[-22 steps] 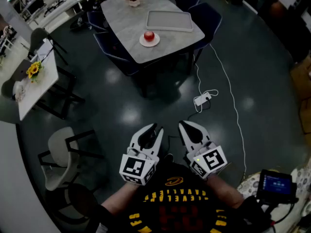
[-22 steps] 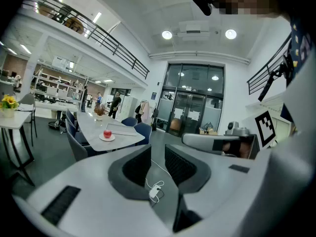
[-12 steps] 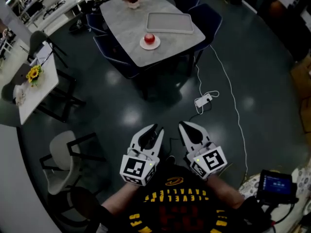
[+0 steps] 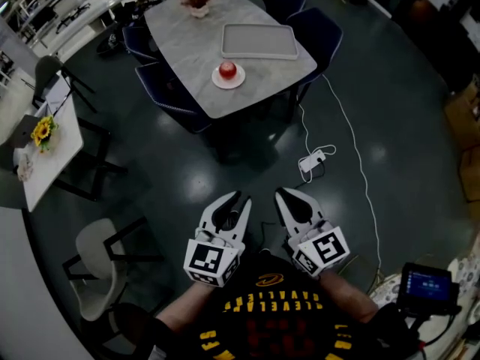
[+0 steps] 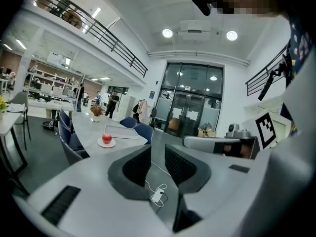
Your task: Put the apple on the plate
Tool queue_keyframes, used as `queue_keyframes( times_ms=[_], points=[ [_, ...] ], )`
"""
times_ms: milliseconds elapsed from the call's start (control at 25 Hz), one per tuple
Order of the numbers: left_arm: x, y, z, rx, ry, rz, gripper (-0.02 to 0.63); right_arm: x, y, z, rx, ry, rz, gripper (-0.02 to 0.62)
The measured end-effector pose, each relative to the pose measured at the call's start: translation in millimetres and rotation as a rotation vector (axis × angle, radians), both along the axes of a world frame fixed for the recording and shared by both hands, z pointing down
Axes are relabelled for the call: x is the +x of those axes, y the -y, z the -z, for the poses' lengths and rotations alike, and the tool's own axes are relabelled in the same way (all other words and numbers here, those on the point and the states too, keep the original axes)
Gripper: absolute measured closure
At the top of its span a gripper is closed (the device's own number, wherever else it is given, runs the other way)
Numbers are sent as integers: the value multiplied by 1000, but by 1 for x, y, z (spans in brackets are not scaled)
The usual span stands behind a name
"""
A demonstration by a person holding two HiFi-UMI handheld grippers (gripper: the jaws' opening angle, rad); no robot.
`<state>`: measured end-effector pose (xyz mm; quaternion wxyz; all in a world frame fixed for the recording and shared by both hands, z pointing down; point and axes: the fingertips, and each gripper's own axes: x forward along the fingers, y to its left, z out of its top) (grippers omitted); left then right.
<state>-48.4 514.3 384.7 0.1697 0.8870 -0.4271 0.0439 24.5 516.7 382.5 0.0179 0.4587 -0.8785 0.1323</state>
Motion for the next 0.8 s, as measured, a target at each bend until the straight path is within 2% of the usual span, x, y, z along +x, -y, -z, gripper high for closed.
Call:
queue_keyframes(
  times_ms=[240, 400, 800],
  points=[
    [-24, 58, -3, 9, -27, -11, 517, -17, 58, 0, -18, -33, -32, 589],
    [-45, 90, -4, -16, -48, -12, 517, -36, 89, 0, -24, -48, -41, 589],
    [-74, 127, -13, -40, -105, -24, 517, -62, 129, 3, -32, -66, -58, 589]
  ],
)
